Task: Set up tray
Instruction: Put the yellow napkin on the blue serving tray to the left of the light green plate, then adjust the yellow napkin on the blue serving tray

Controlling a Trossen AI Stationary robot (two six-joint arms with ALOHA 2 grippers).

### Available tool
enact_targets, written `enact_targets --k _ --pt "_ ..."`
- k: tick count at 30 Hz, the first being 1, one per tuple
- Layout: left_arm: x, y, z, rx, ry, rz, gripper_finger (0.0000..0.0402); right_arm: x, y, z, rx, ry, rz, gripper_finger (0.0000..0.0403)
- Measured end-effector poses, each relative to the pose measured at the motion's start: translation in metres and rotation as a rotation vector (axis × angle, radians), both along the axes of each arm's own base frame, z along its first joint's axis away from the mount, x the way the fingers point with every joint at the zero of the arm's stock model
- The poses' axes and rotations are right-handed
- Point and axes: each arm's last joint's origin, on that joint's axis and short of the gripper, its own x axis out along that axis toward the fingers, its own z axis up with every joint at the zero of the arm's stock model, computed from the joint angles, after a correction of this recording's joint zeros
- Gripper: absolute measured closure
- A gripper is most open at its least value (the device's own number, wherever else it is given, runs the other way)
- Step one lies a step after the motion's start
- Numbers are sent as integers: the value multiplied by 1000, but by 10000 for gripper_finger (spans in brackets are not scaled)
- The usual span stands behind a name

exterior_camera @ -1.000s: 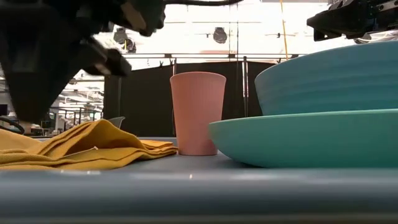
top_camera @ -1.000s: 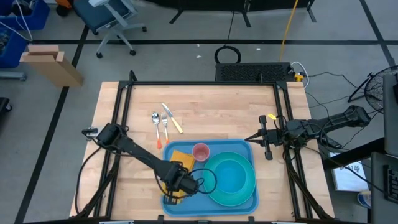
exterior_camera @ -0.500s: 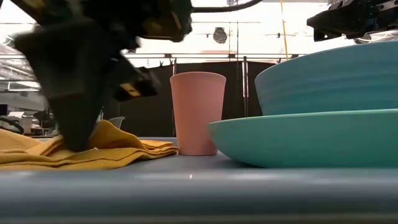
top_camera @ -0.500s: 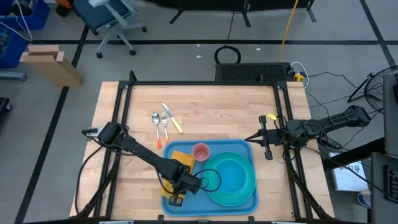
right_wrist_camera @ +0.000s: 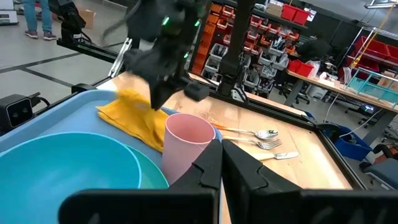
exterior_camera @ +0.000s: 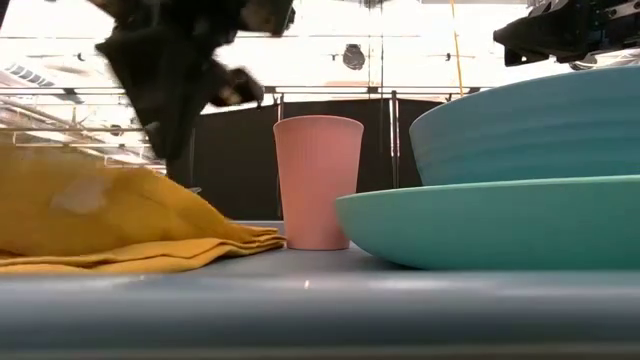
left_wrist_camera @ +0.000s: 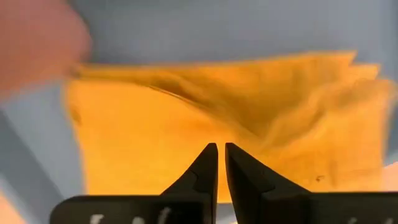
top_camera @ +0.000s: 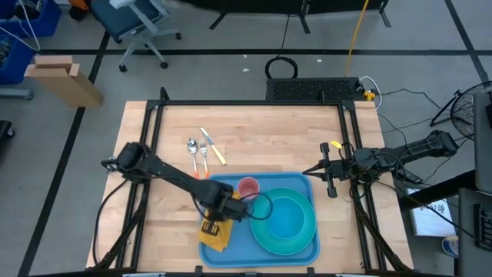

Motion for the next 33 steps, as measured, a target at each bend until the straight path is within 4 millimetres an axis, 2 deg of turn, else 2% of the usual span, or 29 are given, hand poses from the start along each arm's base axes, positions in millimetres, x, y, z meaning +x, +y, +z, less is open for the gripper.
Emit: enact_targets --k 3,6,10,13,16,19,26,29,33 --pt "0 7 20 -15 -77 -44 365 0 0 0 -2 0 0 403" --pt "0 17 27 91 -124 -73 370 0 0 0 -1 0 0 403" --pt "4 35 19 235 -114 -100 373 0 0 0 8 1 -1 403" --pt "5 52 -1 238 -60 -70 363 0 0 -1 10 10 -2 403" --pt "-2 73 -23 221 5 -11 334 0 0 -2 21 21 -3 403" --pt "-9 86 -41 153 38 15 287 0 0 -2 25 25 -4 403" --pt "-17 103 -56 118 80 -42 169 0 -1 -2 18 27 -27 403" --pt "-18 108 -60 95 71 -57 144 0 -2 -3 14 26 -61 403" --pt "-18 111 -61 73 65 -34 141 0 -2 -3 10 31 -81 403"
